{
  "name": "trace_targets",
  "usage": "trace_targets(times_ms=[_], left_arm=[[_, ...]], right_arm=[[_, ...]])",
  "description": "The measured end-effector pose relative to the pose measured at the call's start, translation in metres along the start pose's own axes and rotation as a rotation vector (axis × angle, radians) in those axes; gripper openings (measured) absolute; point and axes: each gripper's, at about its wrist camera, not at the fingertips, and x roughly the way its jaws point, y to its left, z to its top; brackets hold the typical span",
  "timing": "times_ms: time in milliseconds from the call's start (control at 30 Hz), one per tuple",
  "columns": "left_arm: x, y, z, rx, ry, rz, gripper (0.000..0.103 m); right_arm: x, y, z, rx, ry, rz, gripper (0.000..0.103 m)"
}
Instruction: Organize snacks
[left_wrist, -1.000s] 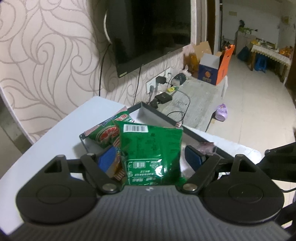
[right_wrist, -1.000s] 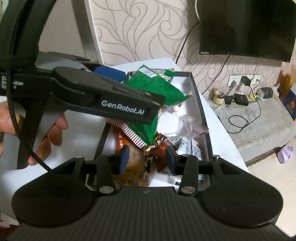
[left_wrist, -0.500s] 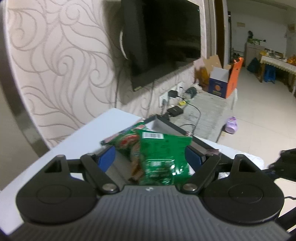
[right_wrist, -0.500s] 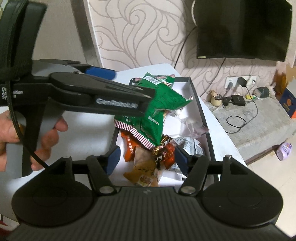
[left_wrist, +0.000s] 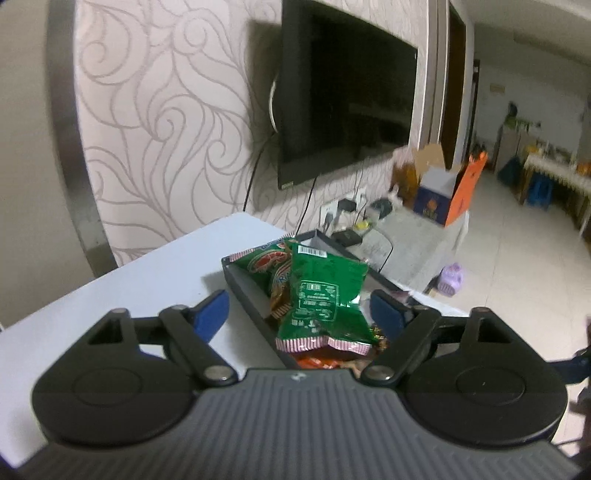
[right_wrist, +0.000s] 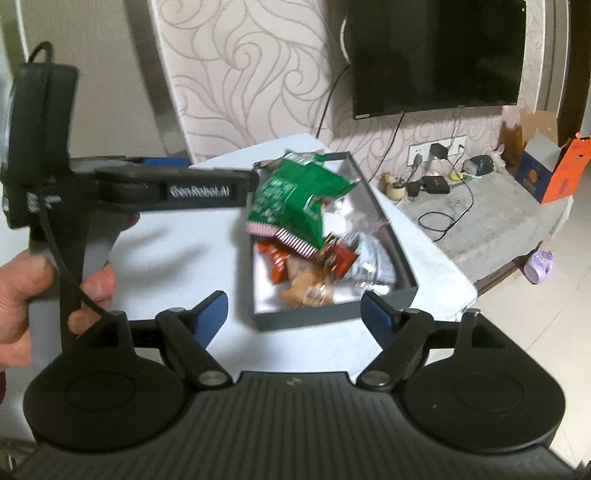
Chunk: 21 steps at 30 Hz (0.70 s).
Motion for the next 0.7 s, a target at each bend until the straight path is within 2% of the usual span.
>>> trace_targets(times_ms=[33, 133, 333, 400, 567, 700], left_arm=[[-0.008, -0.002, -0.002, 0.004, -0.012, 0.028, 0.103], [-0.025, -0.01, -0.006, 0.021, -0.038, 0.09, 0.103], [-0.047, -0.03, -0.011, -0.083, -0.038, 0.085, 0.103], [-0.054, -0.04, -0.012, -0.075, -0.045, 0.112, 0.103], [-0.073, -0.058, -0.018, -0.056, -0.048, 0.125, 0.103], [-0.083, -0.063, -0.021, -0.076, -0.057, 0.077, 0.103]], right_arm=[[-0.004, 0.001, -0.004, -0.001, 0.0, 0.007, 0.083], [-0.012, 0.0, -0.016, -0.007, 0.007, 0.04, 0.084], [-0.032, -0.024, -0.041, -0.022, 0.014, 0.11, 0.084], [-0.039, -0.033, -0.046, -0.02, 0.006, 0.131, 0.085], [-0.055, -0.049, -0.054, -0.017, -0.002, 0.152, 0.085], [-0.076, -0.046, -0.056, -0.024, -0.032, 0.144, 0.086]])
